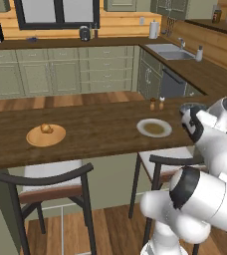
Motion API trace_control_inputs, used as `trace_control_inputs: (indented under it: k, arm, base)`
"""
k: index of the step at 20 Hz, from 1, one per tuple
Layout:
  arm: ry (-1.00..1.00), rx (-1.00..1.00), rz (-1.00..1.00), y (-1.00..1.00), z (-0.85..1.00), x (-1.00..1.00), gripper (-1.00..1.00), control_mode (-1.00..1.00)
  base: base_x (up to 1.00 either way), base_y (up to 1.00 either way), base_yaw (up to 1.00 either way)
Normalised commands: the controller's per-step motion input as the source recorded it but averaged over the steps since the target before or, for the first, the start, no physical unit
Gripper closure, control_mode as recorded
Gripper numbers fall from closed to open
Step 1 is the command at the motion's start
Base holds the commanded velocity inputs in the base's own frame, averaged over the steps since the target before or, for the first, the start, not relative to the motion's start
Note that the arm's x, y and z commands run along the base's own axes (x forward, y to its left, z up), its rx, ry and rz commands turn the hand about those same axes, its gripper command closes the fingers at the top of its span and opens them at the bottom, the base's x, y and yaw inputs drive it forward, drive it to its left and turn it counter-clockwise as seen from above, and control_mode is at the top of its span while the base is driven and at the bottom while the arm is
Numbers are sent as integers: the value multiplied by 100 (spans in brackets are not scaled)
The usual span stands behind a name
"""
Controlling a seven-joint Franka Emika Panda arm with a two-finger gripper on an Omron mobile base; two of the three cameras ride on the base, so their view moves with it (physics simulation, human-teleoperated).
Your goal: Pick the chicken drumstick and garlic from their plates and place them in the bowl. Then put the bowl in the fridge.
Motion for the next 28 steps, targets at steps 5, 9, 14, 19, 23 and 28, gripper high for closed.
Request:
trace_control_inputs:
  k: [5,9,14,19,23,28]
  arm:
    - [18,9,-3,86,50,-42,-100,-100]
    - [-20,0,-10,89,0,-49,-100,-100]
    - [-11,0,-1,89,8,-61,-100,-100]
    - [0,0,19,16,25,-93,-100,-100]
    - [-2,0,9,9,8,-66,-100,100]
    - [0,0,0,0,0,0,-100,100]
  base:
    - [0,0,0]
    - [0,0,0]
    - [0,0,0]
    - [0,0,0]
    - [-19,14,2]
    - [-27,100,8]
